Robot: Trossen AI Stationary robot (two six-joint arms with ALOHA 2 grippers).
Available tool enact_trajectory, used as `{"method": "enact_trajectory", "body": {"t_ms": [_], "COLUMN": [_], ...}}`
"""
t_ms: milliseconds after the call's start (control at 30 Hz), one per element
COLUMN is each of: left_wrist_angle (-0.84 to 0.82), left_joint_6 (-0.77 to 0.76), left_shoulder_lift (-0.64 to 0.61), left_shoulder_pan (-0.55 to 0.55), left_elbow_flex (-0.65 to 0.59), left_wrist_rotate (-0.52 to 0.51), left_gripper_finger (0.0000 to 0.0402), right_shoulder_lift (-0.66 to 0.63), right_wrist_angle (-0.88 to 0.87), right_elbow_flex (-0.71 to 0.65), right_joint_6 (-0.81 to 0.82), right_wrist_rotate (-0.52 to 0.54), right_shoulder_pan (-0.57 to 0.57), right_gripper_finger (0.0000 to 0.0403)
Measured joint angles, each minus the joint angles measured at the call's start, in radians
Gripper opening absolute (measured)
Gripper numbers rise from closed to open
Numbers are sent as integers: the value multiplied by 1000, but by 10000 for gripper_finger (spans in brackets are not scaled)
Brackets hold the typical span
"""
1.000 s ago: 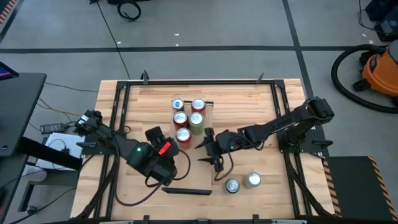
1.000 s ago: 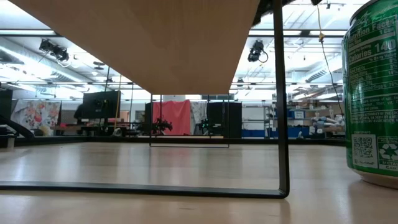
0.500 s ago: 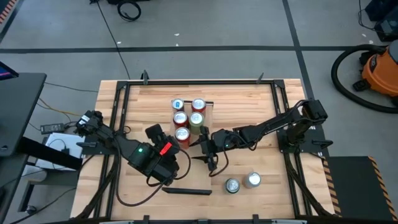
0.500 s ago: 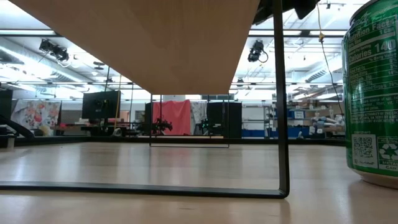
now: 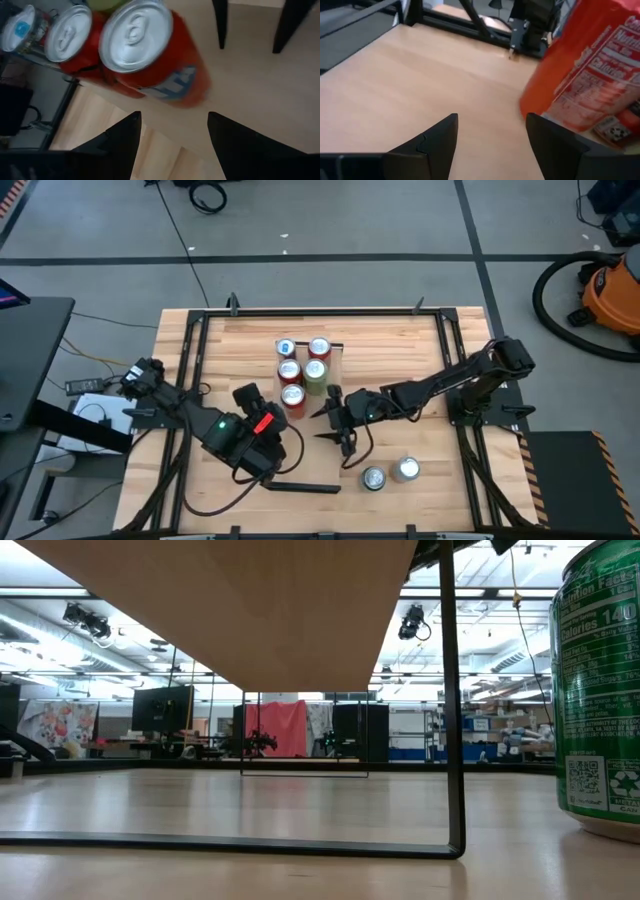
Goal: Place canned beverage on shelf
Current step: Put the white soda can on the shelf
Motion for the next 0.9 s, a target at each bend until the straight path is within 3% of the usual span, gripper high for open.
{"method": "enact_trajectory", "body": {"t_ms": [300,467,600,733,900], "left_wrist_angle": [142,80,17,-64,-64], "left_joint_6": [29,-67,-149,-166,-71], "left_shoulder_lift": [0,4,4,6,-31], "left_shoulder_pan": [-58,-75,-93,-123,-100], "left_elbow_flex": [22,7,-40,-59,-60], "left_wrist_rotate": [89,111,87,63,-59], "left_gripper_finger": [240,240,240,240,240], "right_shoulder_lift": [-98,-180,-240,-323,-398], "right_wrist_angle": [-129,-273,-348,-354,-349], "right_elbow_flex": [0,0,-31,-109,-183], "right_joint_6": [6,30,52,70,117], "right_wrist_rotate": [3,52,127,131,126], "right_shoulder_pan": [72,116,141,151,149], "right_gripper_finger": [244,244,244,244,244]}}
